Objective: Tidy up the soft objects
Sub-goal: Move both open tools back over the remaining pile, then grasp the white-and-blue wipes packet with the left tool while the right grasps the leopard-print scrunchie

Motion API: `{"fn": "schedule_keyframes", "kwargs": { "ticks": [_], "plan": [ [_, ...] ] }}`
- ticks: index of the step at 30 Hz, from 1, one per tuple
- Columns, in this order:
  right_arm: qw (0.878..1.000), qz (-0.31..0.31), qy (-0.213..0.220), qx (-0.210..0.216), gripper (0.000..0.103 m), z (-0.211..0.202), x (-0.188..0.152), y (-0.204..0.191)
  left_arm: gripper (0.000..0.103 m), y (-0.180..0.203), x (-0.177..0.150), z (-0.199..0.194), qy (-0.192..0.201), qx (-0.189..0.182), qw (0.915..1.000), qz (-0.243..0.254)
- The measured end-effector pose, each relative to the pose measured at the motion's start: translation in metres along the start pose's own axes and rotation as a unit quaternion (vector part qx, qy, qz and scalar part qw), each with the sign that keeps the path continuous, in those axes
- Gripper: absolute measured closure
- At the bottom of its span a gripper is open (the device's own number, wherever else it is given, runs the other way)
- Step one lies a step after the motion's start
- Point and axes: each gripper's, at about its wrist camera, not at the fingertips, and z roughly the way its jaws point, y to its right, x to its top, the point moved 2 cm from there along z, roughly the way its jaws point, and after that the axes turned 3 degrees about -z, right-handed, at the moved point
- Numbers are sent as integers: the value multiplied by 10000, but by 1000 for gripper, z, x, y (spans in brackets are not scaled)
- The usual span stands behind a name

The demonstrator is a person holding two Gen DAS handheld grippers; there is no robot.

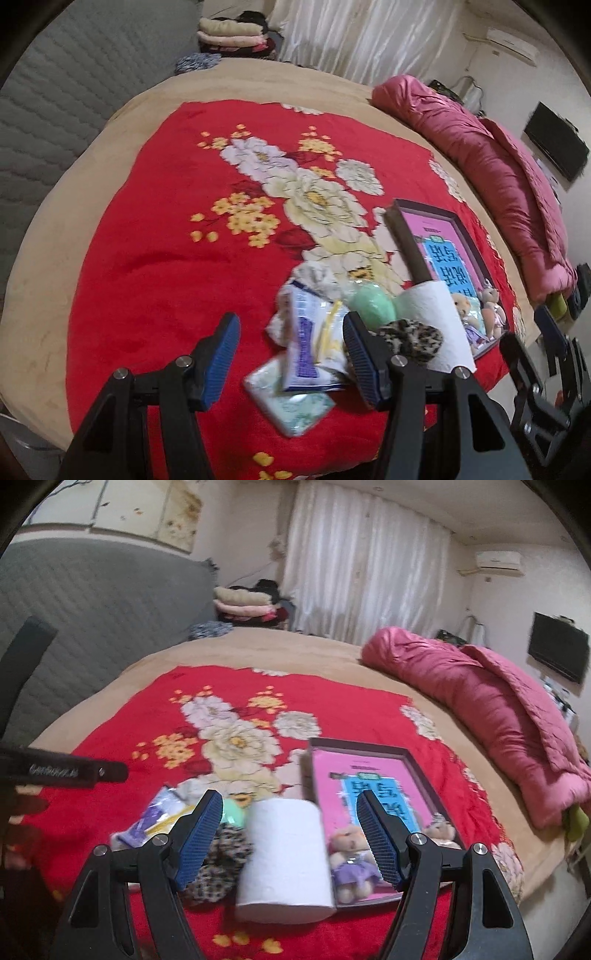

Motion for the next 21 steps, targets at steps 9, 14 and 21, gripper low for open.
{"fn": "schedule_keyframes", "kwargs": {
  "ticks": [9,14,21],
  "plan": [
    [9964,-621,-253,510,27,12,-14,-43,45,-24,-10,33,-509,-51,9985,-200],
    [9940,-804,-427,610,27,21,-24,-53,45,-24,-15,49,-709,-190,9970,-230],
    [9905,-970,-665,713,27,33,-39,-59,45,-32,-18,66,-883,-658,9922,-577]
  ]
}}
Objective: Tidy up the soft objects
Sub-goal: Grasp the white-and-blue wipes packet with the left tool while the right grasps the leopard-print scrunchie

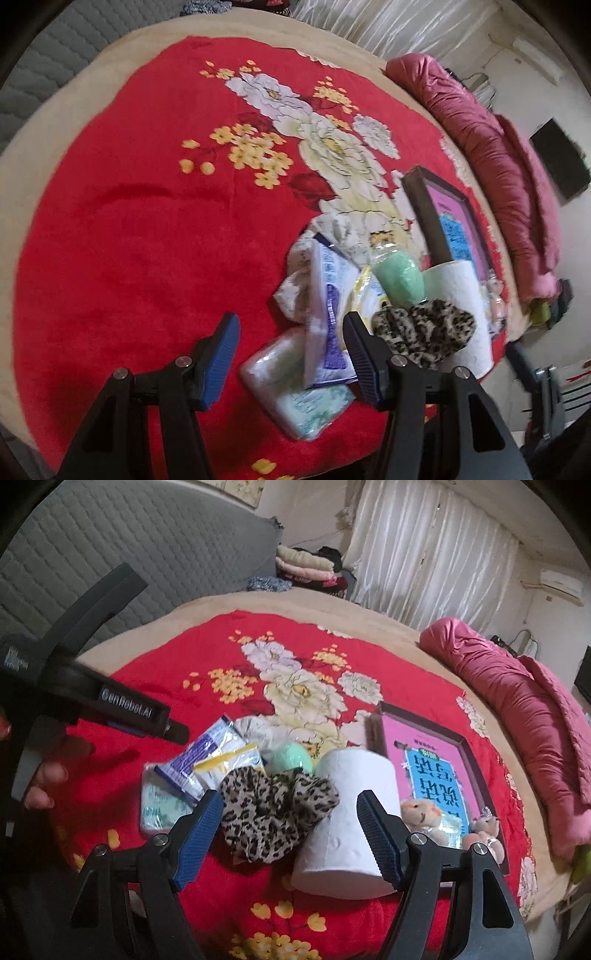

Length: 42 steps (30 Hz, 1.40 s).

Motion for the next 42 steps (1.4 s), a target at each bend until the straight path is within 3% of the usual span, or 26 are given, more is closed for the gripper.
{"fn": "schedule_keyframes", "kwargs": {
  "ticks": [10,17,26,34,36,38,41,42],
  "plan": [
    [9998,-103,-126,94,27,10,-7,-7,45,-4,2,27,-347,-515,9977,-271],
    [9998,-85,-187,34,27,17,-8,-6,58,-3,4,37,-469,-842,9943,-459],
    [9974,-675,-206,-142,27,28,-12,-28,68,-10,5,40,-548,-1201,9884,-753],
    [9905,-1227,-384,-485,27,58,-12,-43,69,-12,6,44,-620,-1335,9848,-921],
    [9902,-1238,-457,-462,38,66,-13,-43,69,-14,6,45,-627,-1359,9841,-954],
    [9911,-1160,-514,-405,59,72,-13,-40,69,-14,6,46,-624,-1375,9836,-982],
    [9938,-978,-509,-156,80,75,-12,-33,71,-14,6,46,-631,-1419,9823,-1045],
    [9947,-895,-492,-74,82,75,-12,-31,72,-15,6,46,-631,-1433,9819,-1065]
  ]
}}
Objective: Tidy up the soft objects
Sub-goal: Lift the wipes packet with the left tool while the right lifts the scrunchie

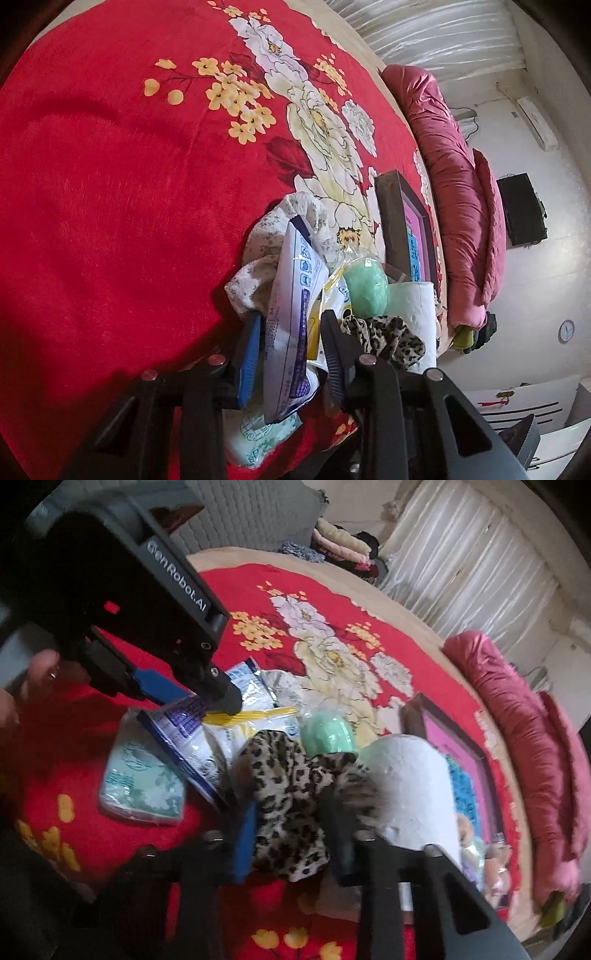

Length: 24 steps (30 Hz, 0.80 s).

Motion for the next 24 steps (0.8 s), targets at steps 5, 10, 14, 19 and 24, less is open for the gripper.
{"fn": "schedule_keyframes", "kwargs": {
  "ticks": [5,10,14,19,24],
  "plan": [
    [9977,444,395,335,90,-18,2,14,76,0,0,-2,31,-38,10000,-12],
    [9937,843,560,482,90,-31,2,29,85,3,2,-9,171,-137,9998,6],
    [9914,1028,656,479,90,-39,1,38,87,7,2,-12,217,-184,9996,64],
    [9895,1132,718,532,90,-45,0,42,87,10,0,-5,150,4,9997,207],
    [9894,1137,714,545,90,-46,0,41,87,7,-2,5,-13,-62,9999,80]
  ]
}}
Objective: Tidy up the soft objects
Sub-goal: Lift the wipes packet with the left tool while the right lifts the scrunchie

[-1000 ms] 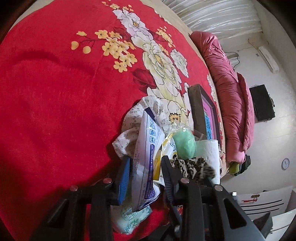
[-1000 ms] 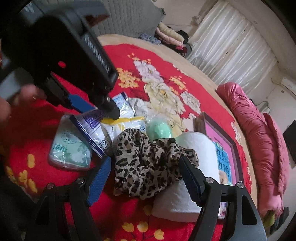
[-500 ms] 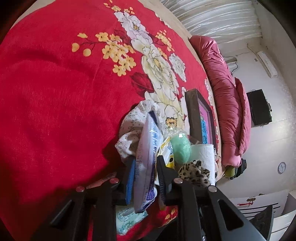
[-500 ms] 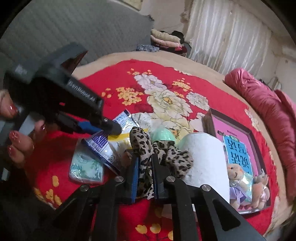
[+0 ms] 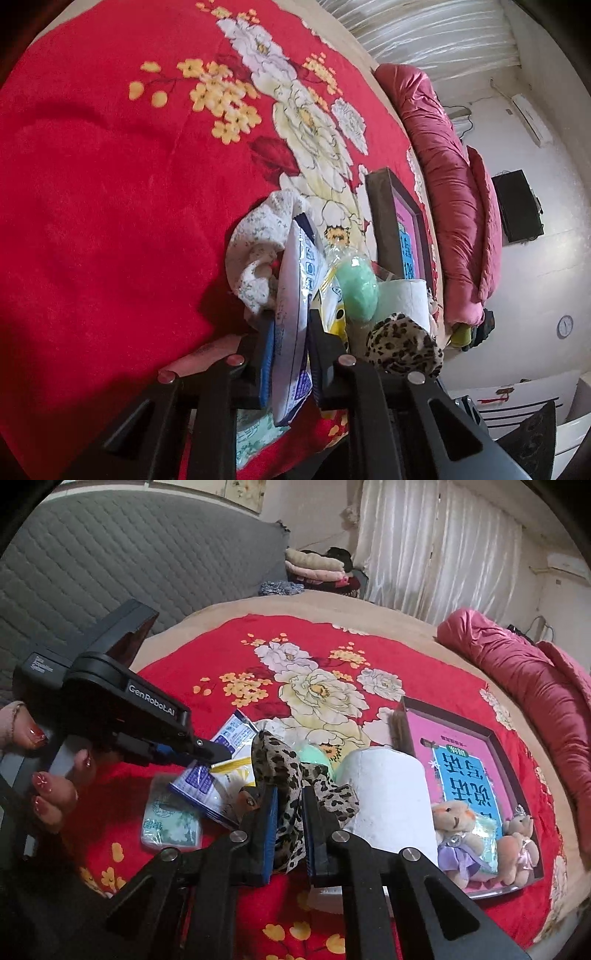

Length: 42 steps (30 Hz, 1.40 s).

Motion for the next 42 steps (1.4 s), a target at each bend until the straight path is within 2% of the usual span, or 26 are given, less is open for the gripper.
{"fn": "schedule_keyframes", "kwargs": {
  "ticks": [4,7,13,15,23,26,28,37,39,40,41,42],
  "plan": [
    [10000,2,4,-19,90,-1,0,-1,87,1,-1,4,-37,40,10000,13],
    [10000,14,35,-43,90,-1,0,0,93,7,-2,1,5,41,9999,110],
    [9997,21,189,-136,90,-8,1,4,94,13,3,-33,626,-221,9977,118],
    [9995,16,267,-170,90,-12,2,6,94,14,4,-41,723,-290,9969,103],
    [9989,119,418,-162,90,-19,4,13,94,27,3,-65,997,-126,9944,317],
    [9991,133,368,-175,90,-17,3,15,94,29,2,-66,979,-230,9944,334],
    [9992,93,333,-178,90,-15,1,14,94,30,1,-64,969,-151,9945,374],
    [9994,-205,-168,226,90,11,-16,-8,94,25,2,-61,904,-142,9953,313],
    [9992,-227,-216,248,81,13,-18,-10,94,25,2,-59,872,-145,9956,315],
    [9991,-211,-244,286,69,15,-18,-10,94,24,2,-59,855,-147,9957,318],
    [9989,-177,-271,326,64,16,-19,-10,94,24,2,-58,844,-149,9958,311],
    [9988,-136,-290,367,63,18,-19,-10,94,24,2,-58,841,-154,9959,309]
  ]
}}
